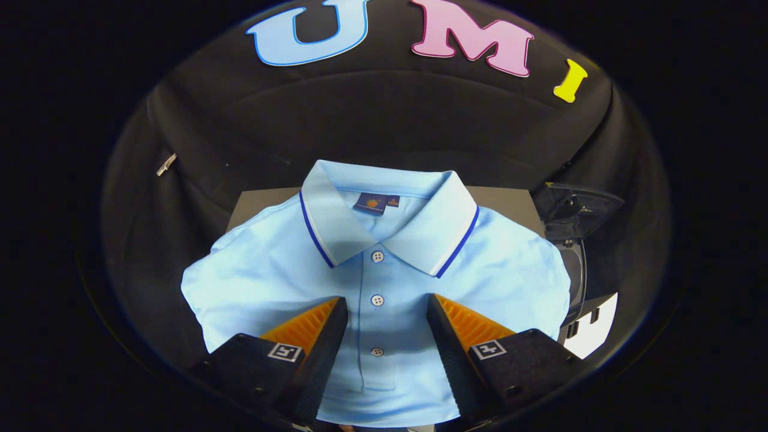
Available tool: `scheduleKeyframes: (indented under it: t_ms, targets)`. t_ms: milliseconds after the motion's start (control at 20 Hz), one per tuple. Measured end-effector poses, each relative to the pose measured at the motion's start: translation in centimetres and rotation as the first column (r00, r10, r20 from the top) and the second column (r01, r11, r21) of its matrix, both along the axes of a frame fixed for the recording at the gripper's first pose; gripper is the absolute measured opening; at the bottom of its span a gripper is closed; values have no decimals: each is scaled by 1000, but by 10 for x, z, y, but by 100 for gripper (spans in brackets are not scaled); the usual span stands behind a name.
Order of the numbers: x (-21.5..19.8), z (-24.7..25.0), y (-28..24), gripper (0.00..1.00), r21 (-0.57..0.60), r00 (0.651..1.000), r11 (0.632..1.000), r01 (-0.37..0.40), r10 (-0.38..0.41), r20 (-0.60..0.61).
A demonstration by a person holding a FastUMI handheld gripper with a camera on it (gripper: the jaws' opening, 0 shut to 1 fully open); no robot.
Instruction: Put the clothes into the washing machine and then close the washing machine lid.
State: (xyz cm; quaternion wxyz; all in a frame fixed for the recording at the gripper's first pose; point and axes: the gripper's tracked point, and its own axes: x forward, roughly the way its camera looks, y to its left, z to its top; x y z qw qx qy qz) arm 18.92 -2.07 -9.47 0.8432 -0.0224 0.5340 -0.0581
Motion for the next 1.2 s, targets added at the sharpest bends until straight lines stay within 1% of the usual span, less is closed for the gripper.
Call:
scheduleKeyframes:
  t_ms: [200,300,350,500,550,650,800,850,950,1050,1200]
  targets:
    - [0,2,0,87,-1,1000,1000,-2,2,1]
    - [-2,3,3,69,1,1000,1000,-18,18,10]
    - [-2,3,3,60,5,1000,1000,-13,13,15]
    - [-2,2,1,60,9,1000,1000,-6,6,3]
    - [0,4,-1,14,16,1000,1000,-6,6,12]
    - [-3,4,0,14,39,999,999,10,-11,30]
    - [-3,8,-1,14,20,997,1000,-14,12,77]
    - [-3,9,0,5,5,993,999,-33,32,115]
    - [-3,10,2,6,-16,983,998,-63,65,171]
    - [-2,13,6,5,-4,966,996,-93,91,241]
    - [-6,18,6,5,55,946,994,-91,69,316]
